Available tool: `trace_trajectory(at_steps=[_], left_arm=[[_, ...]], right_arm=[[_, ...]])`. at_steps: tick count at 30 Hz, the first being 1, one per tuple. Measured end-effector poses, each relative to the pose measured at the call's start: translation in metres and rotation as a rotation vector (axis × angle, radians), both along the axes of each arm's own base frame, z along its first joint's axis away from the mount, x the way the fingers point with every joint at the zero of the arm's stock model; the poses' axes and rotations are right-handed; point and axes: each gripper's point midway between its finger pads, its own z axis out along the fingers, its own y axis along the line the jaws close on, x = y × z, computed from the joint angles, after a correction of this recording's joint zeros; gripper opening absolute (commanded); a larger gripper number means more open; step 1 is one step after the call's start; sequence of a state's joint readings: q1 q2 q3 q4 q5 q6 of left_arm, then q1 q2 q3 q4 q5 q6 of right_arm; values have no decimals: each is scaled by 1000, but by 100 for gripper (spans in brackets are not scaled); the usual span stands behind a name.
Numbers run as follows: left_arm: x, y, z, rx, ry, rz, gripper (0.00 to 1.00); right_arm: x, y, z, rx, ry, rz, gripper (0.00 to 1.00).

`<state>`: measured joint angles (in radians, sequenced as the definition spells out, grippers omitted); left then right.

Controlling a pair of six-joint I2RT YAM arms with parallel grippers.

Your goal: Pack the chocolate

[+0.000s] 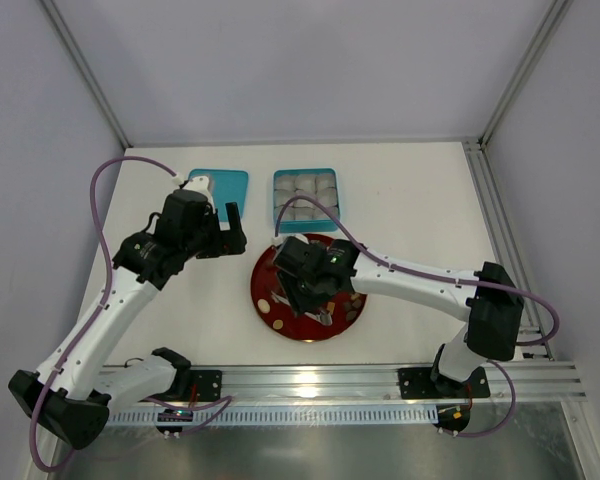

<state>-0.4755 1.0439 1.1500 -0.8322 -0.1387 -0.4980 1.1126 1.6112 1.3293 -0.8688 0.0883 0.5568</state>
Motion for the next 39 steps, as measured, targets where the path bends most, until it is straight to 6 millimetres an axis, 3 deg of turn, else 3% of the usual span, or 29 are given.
trace_trajectory(at_steps=[14, 28, 39], left_arm=[[-1, 0, 2, -3, -6, 0, 100], [-1, 0, 2, -4, -7, 0, 100], [-1, 0, 2, -11, -5, 6, 100]], right_arm=[[-4, 1, -9, -27, 14, 14, 47], [-1, -4, -3, -56, -7, 30, 46], [0, -5, -3, -68, -5, 37, 37]])
